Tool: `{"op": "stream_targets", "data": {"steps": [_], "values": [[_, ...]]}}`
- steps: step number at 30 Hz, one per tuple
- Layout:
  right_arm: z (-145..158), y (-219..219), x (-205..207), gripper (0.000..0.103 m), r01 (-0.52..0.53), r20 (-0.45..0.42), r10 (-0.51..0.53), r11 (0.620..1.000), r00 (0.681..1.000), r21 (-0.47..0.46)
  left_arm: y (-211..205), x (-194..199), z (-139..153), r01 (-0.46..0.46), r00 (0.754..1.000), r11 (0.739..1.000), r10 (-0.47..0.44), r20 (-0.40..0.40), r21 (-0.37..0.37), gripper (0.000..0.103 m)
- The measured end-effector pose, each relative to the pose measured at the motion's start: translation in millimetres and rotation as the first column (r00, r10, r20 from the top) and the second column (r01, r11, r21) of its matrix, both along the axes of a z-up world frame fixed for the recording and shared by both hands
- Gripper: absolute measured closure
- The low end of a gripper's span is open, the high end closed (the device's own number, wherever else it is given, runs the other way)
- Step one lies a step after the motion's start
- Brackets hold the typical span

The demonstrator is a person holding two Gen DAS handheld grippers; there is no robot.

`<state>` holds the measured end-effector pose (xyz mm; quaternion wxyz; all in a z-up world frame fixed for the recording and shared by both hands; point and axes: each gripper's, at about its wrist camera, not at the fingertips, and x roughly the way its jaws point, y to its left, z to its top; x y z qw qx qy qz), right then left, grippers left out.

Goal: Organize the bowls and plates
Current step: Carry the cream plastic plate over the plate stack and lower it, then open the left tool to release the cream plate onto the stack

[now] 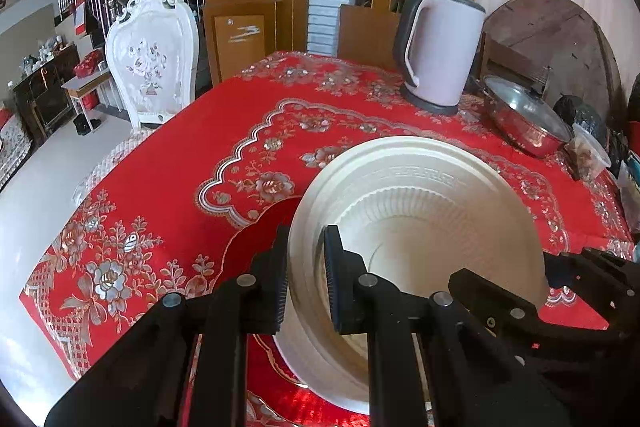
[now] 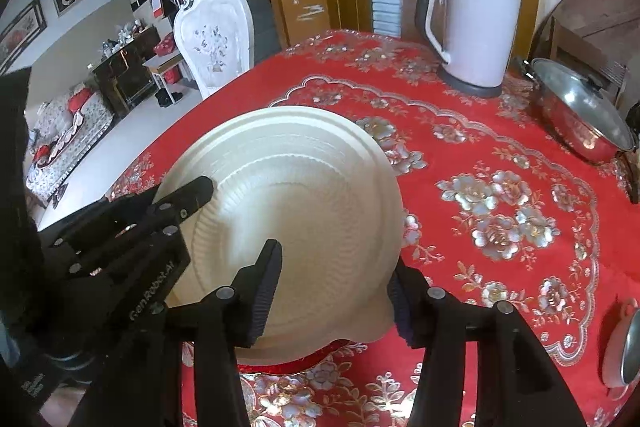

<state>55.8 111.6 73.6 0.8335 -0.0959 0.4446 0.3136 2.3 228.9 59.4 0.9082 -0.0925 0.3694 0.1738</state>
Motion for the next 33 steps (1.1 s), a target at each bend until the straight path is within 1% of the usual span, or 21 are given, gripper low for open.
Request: {"op": "stream_targets", "data": {"steps": [4,9,11,14,17,23,27,29,31,33], "values": [[-3.7,0.3,-0.3,0.05,0.002,-0.013,-0.002,1.0,1.0,0.006,2.3,1.6,-6.9,0.005,1.0,1.0,-0.005,-0.019,-0.012,0.089],[-3.9,1.7,-2.1,0.05,0.004,-0.015,-0.004,1.0,1.0,0.01,3.6,1.5,-9.0,-0.003,1.0,1.0,0.003,-0.022,-0.008,0.088],[-3.3,2.5,-3.1,0.049,0.005,-0.012,-0.005,1.0,1.0,0.004,4.1,1.5,-9.4,-0.007,1.0,1.0,0.007,-0.025,-0.003,0.088],[-1.2,3.3,-5.2,0.044,0.015,0.004,-0.015,1.0,1.0,-0.012,7.0,1.3,-10.5,-0.017,1.0,1.0,0.017,-0.026,-0.008,0.088],[1.9,0.4,-6.5,0.042,0.01,0.004,-0.01,1.0,1.0,0.004,9.3,-0.3,-9.0,-0.027,0.999,1.0,0.027,-0.019,-0.01,0.088],[7.1,-9.1,-11.3,0.042,0.026,0.048,-0.026,1.0,0.999,-0.005,2.7,-3.1,-4.5,-0.012,1.0,1.0,0.012,-0.002,-0.007,0.088],[8.8,-16.3,-15.7,0.042,0.042,0.078,-0.041,0.999,0.996,-0.012,-6.4,-5.4,0.0,-0.002,1.0,1.0,0.002,0.018,0.01,0.088],[10.1,-22.2,-18.5,0.038,0.055,0.101,-0.053,0.998,0.993,-0.019,-9.5,-6.5,1.8,-0.002,1.0,1.0,0.002,0.026,0.016,0.088],[11.6,-29.2,-21.1,0.032,0.067,0.119,-0.065,0.998,0.991,-0.017,-12.4,-7.8,4.2,0.002,0.999,1.0,-0.003,0.034,0.015,0.088],[13.2,-38.6,-23.4,0.031,0.085,0.135,-0.083,0.996,0.987,-0.009,-16.8,-9.0,6.4,0.01,0.999,1.0,-0.01,0.042,0.015,0.088]]}}
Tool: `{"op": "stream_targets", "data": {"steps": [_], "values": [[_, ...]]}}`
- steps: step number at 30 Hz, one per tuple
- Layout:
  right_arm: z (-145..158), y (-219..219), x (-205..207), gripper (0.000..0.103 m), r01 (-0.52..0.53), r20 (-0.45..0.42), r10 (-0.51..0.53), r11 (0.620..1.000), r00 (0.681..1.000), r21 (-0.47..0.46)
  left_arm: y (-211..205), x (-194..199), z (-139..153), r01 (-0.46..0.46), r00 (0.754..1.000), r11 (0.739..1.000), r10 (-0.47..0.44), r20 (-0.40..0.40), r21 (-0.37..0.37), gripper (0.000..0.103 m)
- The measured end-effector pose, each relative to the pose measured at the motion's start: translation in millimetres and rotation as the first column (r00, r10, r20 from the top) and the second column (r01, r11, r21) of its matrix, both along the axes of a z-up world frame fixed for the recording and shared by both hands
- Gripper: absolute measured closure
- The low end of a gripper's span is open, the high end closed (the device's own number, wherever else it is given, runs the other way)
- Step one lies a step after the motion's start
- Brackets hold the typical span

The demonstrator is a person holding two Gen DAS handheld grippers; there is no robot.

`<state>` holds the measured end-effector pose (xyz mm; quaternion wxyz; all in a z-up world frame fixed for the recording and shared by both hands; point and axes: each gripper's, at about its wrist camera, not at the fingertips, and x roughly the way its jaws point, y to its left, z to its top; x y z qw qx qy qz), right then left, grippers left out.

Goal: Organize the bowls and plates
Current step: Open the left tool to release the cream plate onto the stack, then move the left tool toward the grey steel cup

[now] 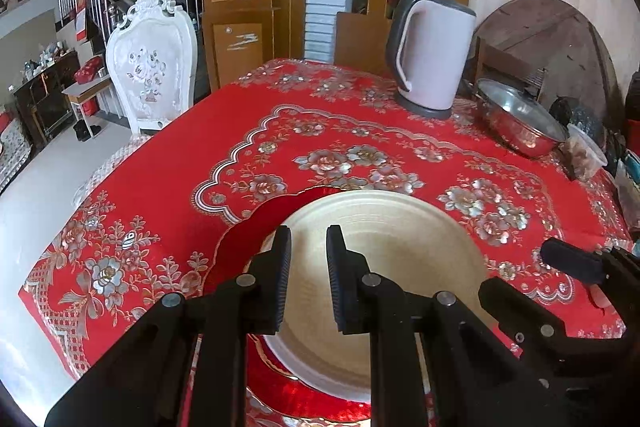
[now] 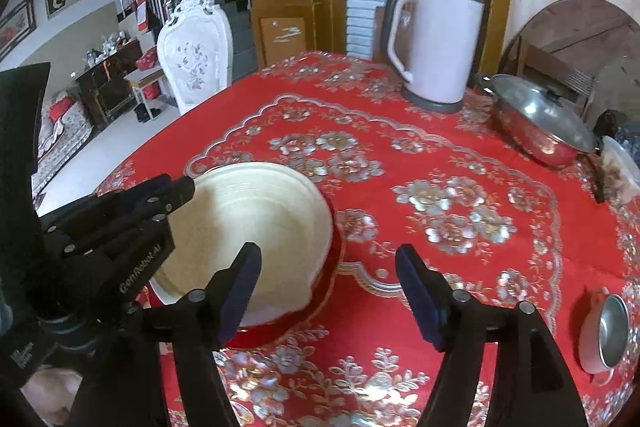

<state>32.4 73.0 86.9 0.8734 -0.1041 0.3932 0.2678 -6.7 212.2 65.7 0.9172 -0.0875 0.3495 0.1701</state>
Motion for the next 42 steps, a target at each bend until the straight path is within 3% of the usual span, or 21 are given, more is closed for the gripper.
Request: {"op": "stream_targets", "data": {"steps": [4,5,7,10,13,19,33,42], "values": [[2.5,-20.6,-3.5,0.028,0.042,0.032,-0.042,0.999,0.999,0.002,-13.4,-0.4,3.4,0.033,0.999,0.999,-0.033,0.007,-0.001,0.084],[3.1,-24.3,-4.6,0.027,0.05,0.039,-0.05,0.999,0.998,-0.001,-17.6,-0.1,4.1,0.047,0.999,0.999,-0.047,0.008,-0.008,0.08],[5.1,-38.5,-7.6,0.023,0.078,0.063,-0.078,0.997,0.995,0.001,-28.9,-0.9,6.3,0.069,0.997,0.998,-0.069,0.018,-0.003,0.053],[7.9,-61.4,-12.2,0.021,0.124,0.097,-0.123,0.992,0.988,0.0,-52.6,-4.6,13.4,0.094,0.993,0.994,-0.098,0.059,0.057,0.042],[8.3,-84.0,-16.6,0.02,0.162,0.118,-0.16,0.987,0.98,-0.005,-72.3,-5.9,19.3,0.139,0.986,0.989,-0.143,0.084,0.052,0.034],[3.2,-141.0,-22.1,0.019,0.252,0.122,-0.25,0.968,0.961,-0.006,-115.0,-4.5,23.9,0.217,0.969,0.975,-0.222,0.113,0.051,0.03],[1.5,-258.2,-29.5,0.017,0.437,0.116,-0.436,0.899,0.892,0.017,-229.8,17.8,11.4,0.406,0.912,0.912,-0.409,0.046,0.052,0.03],[-4.8,-310.9,-28.8,0.016,0.517,0.083,-0.518,0.855,0.851,0.044,-272.7,30.3,6.8,0.466,0.884,0.883,-0.467,0.001,0.058,0.03]]}}
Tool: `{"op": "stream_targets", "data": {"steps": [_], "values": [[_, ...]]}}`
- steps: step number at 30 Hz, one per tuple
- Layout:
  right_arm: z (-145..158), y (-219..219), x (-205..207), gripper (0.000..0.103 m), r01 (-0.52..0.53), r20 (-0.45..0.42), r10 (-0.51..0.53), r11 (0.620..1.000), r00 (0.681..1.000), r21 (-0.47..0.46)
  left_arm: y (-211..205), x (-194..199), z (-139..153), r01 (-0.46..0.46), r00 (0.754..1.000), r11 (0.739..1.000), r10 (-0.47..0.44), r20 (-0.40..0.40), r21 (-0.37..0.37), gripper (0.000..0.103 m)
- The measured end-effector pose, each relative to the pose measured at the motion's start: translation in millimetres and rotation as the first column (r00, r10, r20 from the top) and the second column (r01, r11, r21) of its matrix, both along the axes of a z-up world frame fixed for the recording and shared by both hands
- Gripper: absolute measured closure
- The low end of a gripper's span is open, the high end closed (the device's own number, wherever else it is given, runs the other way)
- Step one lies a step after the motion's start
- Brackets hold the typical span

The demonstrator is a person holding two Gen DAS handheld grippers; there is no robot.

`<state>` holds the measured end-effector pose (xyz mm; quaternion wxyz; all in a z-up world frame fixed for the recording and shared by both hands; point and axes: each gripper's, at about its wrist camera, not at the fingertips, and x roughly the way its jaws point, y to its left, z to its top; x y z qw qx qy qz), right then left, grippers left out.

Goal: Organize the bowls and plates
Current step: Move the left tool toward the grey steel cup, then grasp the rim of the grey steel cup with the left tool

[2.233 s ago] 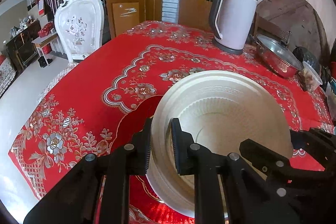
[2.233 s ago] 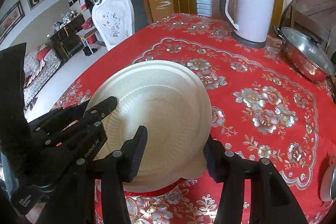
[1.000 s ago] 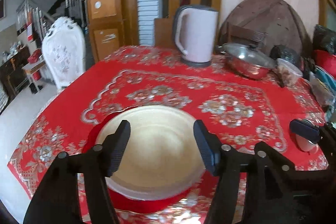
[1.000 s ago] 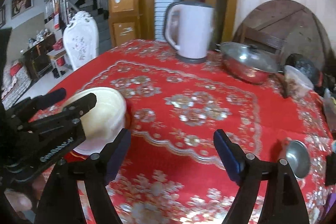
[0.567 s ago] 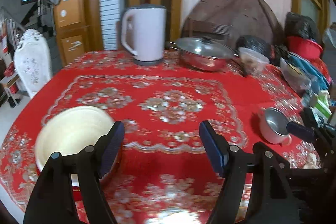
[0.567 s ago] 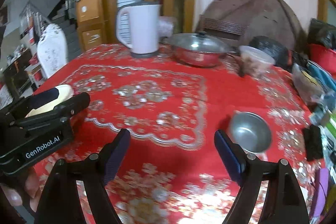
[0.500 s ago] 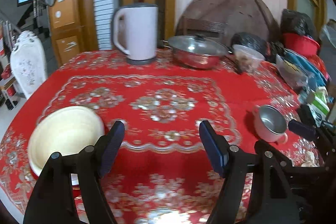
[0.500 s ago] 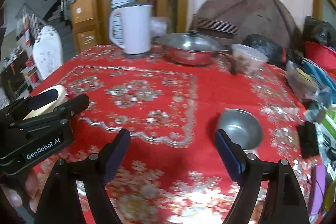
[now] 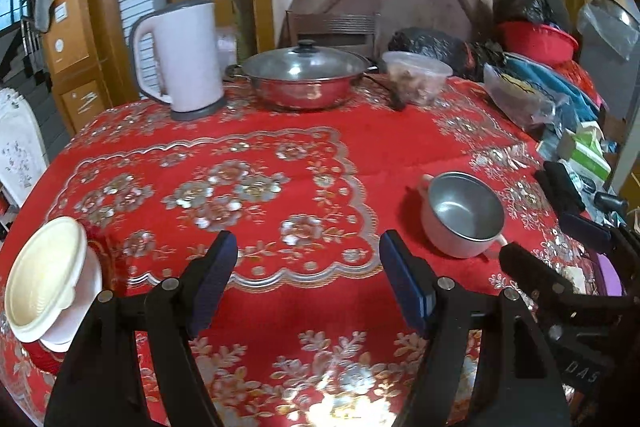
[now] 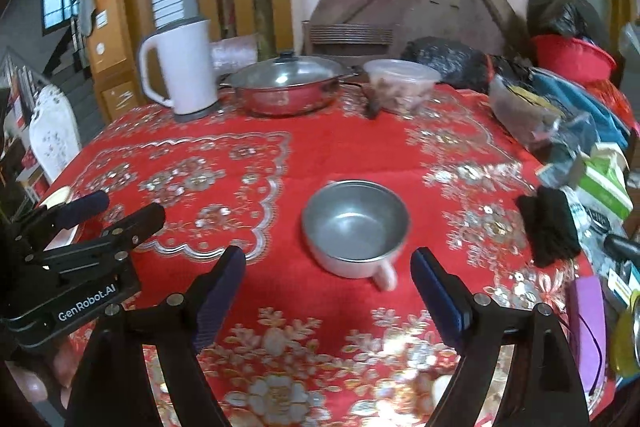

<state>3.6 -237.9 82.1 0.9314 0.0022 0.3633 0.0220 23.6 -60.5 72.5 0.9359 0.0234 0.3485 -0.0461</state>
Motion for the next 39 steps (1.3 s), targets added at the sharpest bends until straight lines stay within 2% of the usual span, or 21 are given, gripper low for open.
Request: {"op": "stream_targets", "data": {"steps": [9,14,18,20,22,29,31,33,36,38,39], "values": [[-6.6,-50.5,9.0,0.016,0.089,-0.024,-0.087,0.993,0.996,0.072,-30.2,19.3,-4.7,0.034,0.998,0.999,-0.035,-0.044,-0.024,0.03],[-13.6,-68.3,29.3,0.016,0.081,-0.073,-0.071,0.986,0.995,0.149,-51.0,34.1,-11.5,0.064,0.994,0.998,-0.066,-0.083,-0.018,0.03],[-21.3,-81.3,54.7,0.018,0.075,-0.127,-0.049,0.975,0.991,0.211,-65.6,52.9,-20.3,0.084,0.986,0.996,-0.086,-0.142,-0.014,0.03],[-27.5,-87.3,66.9,0.024,0.076,-0.16,-0.034,0.963,0.987,0.259,-70.5,63.2,-26.0,0.087,0.981,0.996,-0.09,-0.173,-0.024,0.03],[-34.4,-91.9,76.6,0.037,0.08,-0.187,-0.025,0.953,0.982,0.293,-74.4,70.3,-30.7,0.085,0.977,0.996,-0.088,-0.194,-0.026,0.03],[-54.6,-98.6,95.7,0.039,0.096,-0.243,-0.014,0.94,0.97,0.329,-89.4,88.4,-44.6,0.116,0.961,0.993,-0.117,-0.25,-0.022,0.03],[-58.9,-99.0,99.7,0.051,0.092,-0.252,-0.003,0.936,0.968,0.341,-93.4,92.5,-48.0,0.119,0.958,0.993,-0.119,-0.261,-0.017,0.03],[-61.7,-99.7,102.5,0.058,0.09,-0.26,0.004,0.934,0.966,0.346,-98.5,96.5,-51.5,0.129,0.954,0.992,-0.128,-0.272,-0.012,0.03],[-67.9,-100.4,105.6,0.06,0.09,-0.27,0.008,0.933,0.963,0.35,-105.3,101.3,-57.6,0.144,0.946,0.99,-0.138,-0.292,-0.002,0.03],[-72.5,-101.8,106.6,0.06,0.091,-0.278,0.012,0.931,0.96,0.354,-107.5,103.6,-60.9,0.147,0.944,0.989,-0.14,-0.299,0.001,0.034],[-75.6,-102.2,106.5,0.06,0.091,-0.284,0.014,0.931,0.959,0.353,-108.9,104.8,-63.4,0.158,0.938,0.987,-0.153,-0.31,-0.007,0.054]]}}
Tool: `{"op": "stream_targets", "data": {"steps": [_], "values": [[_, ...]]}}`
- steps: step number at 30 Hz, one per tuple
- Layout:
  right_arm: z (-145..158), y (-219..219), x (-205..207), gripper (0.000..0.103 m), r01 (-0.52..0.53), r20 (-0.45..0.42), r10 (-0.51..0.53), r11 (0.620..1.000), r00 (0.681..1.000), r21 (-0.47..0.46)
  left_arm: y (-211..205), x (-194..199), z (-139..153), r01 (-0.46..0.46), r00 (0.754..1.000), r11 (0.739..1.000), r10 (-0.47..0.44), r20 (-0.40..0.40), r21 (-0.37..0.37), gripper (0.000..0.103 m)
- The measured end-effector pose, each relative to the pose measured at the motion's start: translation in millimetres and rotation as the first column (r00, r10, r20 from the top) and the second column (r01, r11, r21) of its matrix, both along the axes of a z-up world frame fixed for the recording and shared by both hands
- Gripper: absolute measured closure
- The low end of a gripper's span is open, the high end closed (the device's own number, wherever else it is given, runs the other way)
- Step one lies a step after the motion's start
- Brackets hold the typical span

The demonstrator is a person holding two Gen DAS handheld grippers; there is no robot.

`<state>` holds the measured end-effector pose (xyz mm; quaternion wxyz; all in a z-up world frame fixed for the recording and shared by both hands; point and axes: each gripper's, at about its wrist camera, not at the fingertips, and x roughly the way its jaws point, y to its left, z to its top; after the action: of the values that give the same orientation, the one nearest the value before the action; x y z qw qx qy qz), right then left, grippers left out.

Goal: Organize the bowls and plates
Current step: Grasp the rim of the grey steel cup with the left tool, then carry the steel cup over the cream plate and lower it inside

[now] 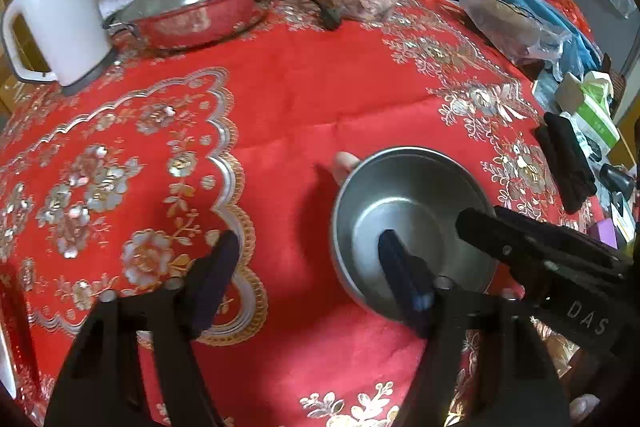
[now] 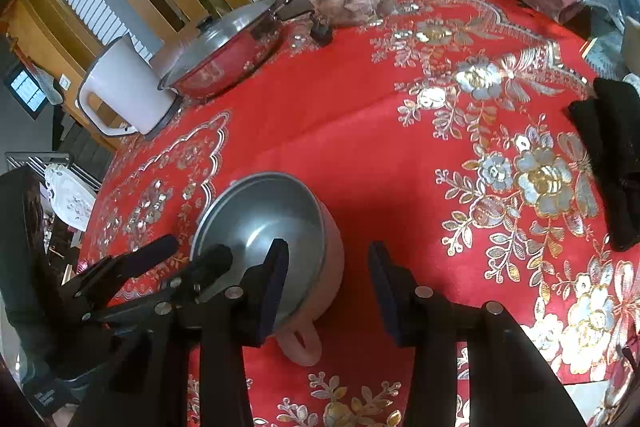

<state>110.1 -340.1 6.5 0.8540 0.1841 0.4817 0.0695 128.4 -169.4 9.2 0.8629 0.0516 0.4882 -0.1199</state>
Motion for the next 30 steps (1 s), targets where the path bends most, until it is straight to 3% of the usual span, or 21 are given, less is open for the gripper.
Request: {"op": "stream_targets", "data": {"steps": [1,4,7,12,15,21,30], "values": [[-2.0,0.4,0.6,0.06,-0.002,-0.006,0.002,1.0,1.0,-0.004,-1.6,1.5,-2.9,0.01,1.0,1.0,-0.01,-0.018,-0.003,0.076],[-5.0,3.4,-0.6,0.06,-0.012,-0.011,0.012,1.0,1.0,0.0,-7.8,5.7,-10.4,0.036,0.996,0.999,-0.039,-0.077,-0.029,0.09],[-3.9,9.6,-2.6,0.06,-0.024,-0.005,0.023,0.999,1.0,-0.036,-15.4,-0.9,-9.6,0.048,0.998,0.999,-0.048,-0.035,0.019,0.092],[-2.6,18.1,-2.9,0.071,-0.053,0.001,0.053,0.998,0.999,-0.043,-12.4,1.2,-9.6,0.045,0.998,0.999,-0.045,-0.049,0.001,0.093],[2.5,27.4,-6.7,0.071,-0.072,0.007,0.073,0.993,0.997,-0.094,-10.9,-1.1,-9.2,0.045,0.997,0.999,-0.044,-0.057,0.009,0.094],[-1.4,33.1,-12.1,0.071,-0.093,-0.011,0.092,0.994,0.996,-0.055,0.5,-5.2,-7.4,0.029,0.998,1.0,-0.029,-0.061,-0.003,0.094],[12.4,67.1,-17.7,0.072,-0.154,0.009,0.156,0.982,0.988,-0.106,30.2,-15.5,-1.1,-0.011,0.999,1.0,0.011,-0.051,-0.005,0.094]]}}
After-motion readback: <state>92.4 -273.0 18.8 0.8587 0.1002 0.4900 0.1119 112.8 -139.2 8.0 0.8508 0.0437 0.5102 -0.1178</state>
